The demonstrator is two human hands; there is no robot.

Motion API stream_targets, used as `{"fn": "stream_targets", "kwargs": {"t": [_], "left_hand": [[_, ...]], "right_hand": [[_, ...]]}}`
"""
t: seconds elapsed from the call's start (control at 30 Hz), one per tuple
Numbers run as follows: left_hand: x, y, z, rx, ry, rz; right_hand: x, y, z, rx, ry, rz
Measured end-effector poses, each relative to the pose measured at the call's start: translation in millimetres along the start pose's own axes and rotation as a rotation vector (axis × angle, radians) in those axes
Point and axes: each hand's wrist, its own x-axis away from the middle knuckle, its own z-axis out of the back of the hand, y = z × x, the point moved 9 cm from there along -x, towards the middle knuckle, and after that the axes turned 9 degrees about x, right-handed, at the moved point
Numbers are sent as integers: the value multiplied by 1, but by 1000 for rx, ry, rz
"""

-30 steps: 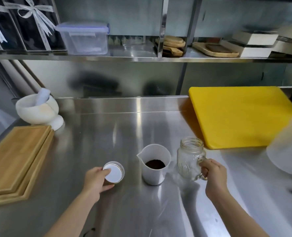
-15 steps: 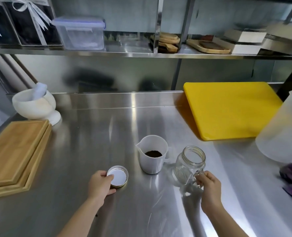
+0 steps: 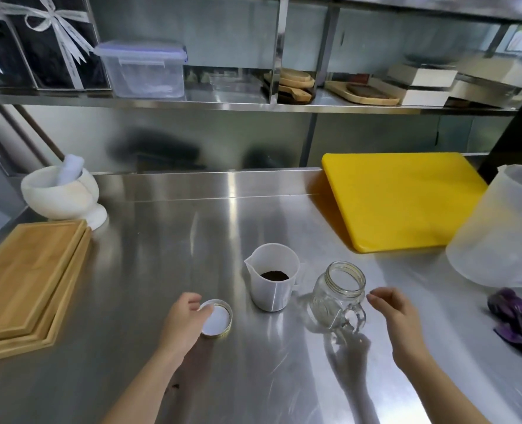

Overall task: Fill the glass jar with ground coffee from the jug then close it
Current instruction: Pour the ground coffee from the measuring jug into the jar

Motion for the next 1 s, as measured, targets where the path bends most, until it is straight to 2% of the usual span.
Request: {"fn": "stream_targets", "kwargs": {"t": [0.1, 0.17, 0.3, 0.47, 0.67, 1.0], "left_hand": [[6, 19, -21, 6, -132, -84], [7, 29, -36, -9, -185, -137], [6, 39, -60, -25, -223, -146], [2, 46, -83, -3, -273, -151], [4, 52, -104, 81, -290, -168], [3, 55, -120, 144, -247, -177]], "right_hand": [[-12, -34, 6, 62, 19, 128], [-21, -63, -5, 153, -43, 228], [-43, -94, -51, 403, -292, 334], [-54, -94, -111, 806, -586, 404], [-53, -76, -155, 1046, -901, 424], [-59, -61, -183, 1115, -1005, 556]]}}
